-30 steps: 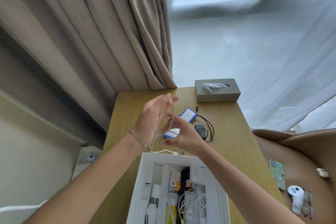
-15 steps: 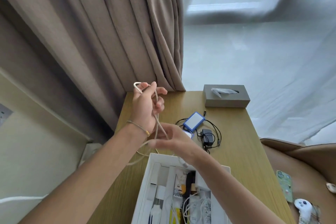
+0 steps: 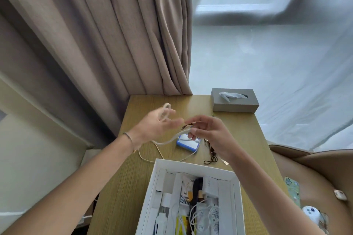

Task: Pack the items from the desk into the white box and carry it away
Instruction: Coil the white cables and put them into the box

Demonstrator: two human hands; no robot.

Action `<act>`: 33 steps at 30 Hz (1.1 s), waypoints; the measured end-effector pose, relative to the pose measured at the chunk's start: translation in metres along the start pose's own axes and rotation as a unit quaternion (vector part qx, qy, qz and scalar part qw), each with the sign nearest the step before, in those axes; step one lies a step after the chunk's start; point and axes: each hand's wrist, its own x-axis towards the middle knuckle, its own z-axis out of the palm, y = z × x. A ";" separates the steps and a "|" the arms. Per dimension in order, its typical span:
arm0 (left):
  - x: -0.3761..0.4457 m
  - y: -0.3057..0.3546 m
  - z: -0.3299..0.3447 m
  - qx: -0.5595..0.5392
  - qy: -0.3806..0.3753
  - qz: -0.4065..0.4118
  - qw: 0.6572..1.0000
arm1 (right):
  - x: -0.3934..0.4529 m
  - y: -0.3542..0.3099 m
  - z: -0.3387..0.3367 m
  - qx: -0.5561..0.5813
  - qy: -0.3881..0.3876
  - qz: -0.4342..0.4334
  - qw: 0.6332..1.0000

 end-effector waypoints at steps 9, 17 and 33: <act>-0.008 -0.001 0.041 -0.125 -0.126 0.089 0.980 | 0.004 -0.024 0.029 0.066 0.026 -0.079 0.994; -0.014 -0.006 0.058 -0.444 -0.206 0.006 0.872 | -0.003 -0.018 0.051 0.053 0.193 -0.073 0.977; -0.008 -0.018 0.045 -0.364 -0.152 -0.042 0.918 | -0.014 -0.006 0.045 -0.015 0.130 -0.032 0.991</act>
